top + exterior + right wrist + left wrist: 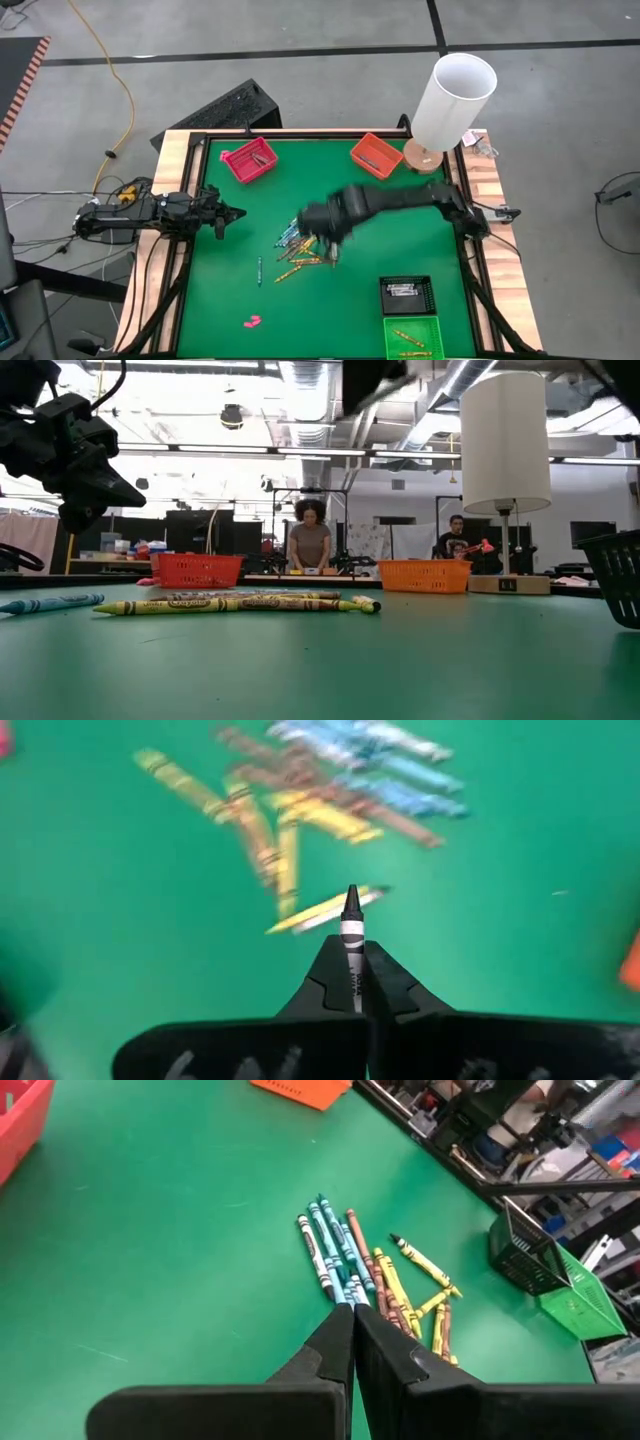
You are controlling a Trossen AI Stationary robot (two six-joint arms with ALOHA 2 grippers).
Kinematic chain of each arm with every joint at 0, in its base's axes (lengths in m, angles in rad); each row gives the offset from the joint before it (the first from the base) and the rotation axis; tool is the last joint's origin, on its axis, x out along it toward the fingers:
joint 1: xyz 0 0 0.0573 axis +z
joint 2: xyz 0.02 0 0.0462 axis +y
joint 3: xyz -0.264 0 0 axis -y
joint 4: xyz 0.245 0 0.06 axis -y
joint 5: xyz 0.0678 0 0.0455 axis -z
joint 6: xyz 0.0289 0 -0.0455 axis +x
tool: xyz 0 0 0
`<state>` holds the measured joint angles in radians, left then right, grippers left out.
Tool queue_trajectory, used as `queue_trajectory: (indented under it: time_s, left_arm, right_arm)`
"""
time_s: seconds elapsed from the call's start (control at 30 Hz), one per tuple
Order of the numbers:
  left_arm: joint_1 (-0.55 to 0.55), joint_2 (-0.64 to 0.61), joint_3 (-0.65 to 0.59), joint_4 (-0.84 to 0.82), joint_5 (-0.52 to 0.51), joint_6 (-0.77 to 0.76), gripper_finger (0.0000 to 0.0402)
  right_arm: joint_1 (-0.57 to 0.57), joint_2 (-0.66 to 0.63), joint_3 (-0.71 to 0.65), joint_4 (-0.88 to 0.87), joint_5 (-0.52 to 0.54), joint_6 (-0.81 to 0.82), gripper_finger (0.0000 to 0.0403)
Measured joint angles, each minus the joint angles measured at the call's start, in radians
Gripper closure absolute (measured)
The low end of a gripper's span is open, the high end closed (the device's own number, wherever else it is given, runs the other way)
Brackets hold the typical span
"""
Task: Sort crayons
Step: Put the black crayon into the black bin
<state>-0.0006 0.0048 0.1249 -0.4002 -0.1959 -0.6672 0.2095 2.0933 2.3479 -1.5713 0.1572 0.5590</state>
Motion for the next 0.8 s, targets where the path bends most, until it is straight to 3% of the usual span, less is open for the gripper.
queue_trajectory:
  time_s: [0.17,0.47,0.67,0.8]
  left_arm:
    - [0.000,0.000,0.000,0.001,0.000,-0.020,0.0402]
    - [0.000,0.000,0.000,0.002,0.000,-0.036,0.0401]
    - [0.000,0.000,0.000,0.002,0.000,-0.037,0.0401]
    - [0.000,0.000,0.000,0.002,0.000,-0.035,0.0401]
  right_arm:
    - [0.159,-0.012,-0.017,0.002,-0.020,0.088,0.0403]
    - [0.265,-0.058,-0.016,0.000,-0.006,0.208,0.0403]
    - [0.367,-0.175,-0.027,0.002,0.062,0.283,0.0403]
    - [0.449,-0.323,-0.182,0.002,0.124,0.384,0.0403]
